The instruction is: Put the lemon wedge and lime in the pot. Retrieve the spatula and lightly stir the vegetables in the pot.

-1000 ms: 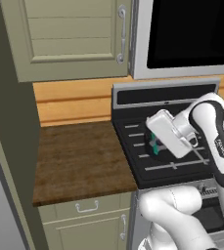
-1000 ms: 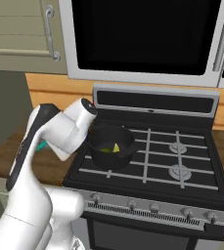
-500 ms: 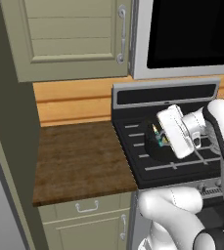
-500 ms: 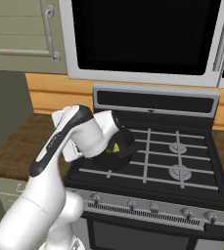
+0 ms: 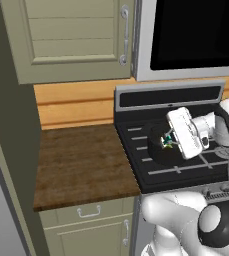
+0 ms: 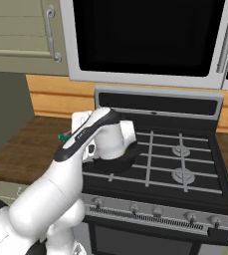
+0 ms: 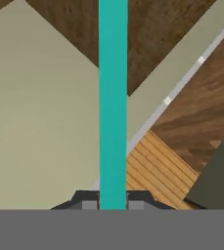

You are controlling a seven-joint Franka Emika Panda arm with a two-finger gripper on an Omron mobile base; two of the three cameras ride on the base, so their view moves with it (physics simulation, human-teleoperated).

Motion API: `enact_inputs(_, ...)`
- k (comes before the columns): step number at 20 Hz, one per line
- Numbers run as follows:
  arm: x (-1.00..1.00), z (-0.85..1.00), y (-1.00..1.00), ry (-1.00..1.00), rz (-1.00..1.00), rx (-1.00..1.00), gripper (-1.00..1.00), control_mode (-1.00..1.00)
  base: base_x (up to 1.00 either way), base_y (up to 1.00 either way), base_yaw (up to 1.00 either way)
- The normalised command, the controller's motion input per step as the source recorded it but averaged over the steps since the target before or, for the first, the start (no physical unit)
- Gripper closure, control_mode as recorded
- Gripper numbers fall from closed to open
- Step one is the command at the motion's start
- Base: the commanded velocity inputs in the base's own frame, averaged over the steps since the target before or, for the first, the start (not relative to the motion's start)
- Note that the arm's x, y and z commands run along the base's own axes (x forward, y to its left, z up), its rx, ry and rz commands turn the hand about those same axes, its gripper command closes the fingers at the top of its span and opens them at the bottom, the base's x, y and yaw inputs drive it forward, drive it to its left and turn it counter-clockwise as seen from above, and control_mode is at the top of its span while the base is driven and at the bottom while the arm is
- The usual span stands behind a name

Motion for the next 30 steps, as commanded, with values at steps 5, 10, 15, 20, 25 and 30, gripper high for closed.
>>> enact_inputs(5,0.15,0.05,-0.40,0.37,0.00,0.27,1.00,-1.00,0.00,0.00,0.00)
enact_inputs(10,0.07,0.02,-0.27,0.23,0.00,0.14,1.00,-1.00,0.00,0.00,0.00)
enact_inputs(15,0.12,0.26,-0.02,0.20,0.00,0.04,1.00,-1.00,0.00,0.00,0.00)
enact_inputs(20,0.13,0.28,-0.02,0.11,0.00,0.00,1.00,-1.00,0.00,0.00,0.00)
enact_inputs(25,0.30,0.09,-0.14,0.00,0.00,0.00,1.00,-1.00,0.00,0.00,0.00)
enact_inputs(30,0.38,0.10,-0.22,0.00,-0.01,0.01,1.00,-1.00,0.00,0.00,0.00)
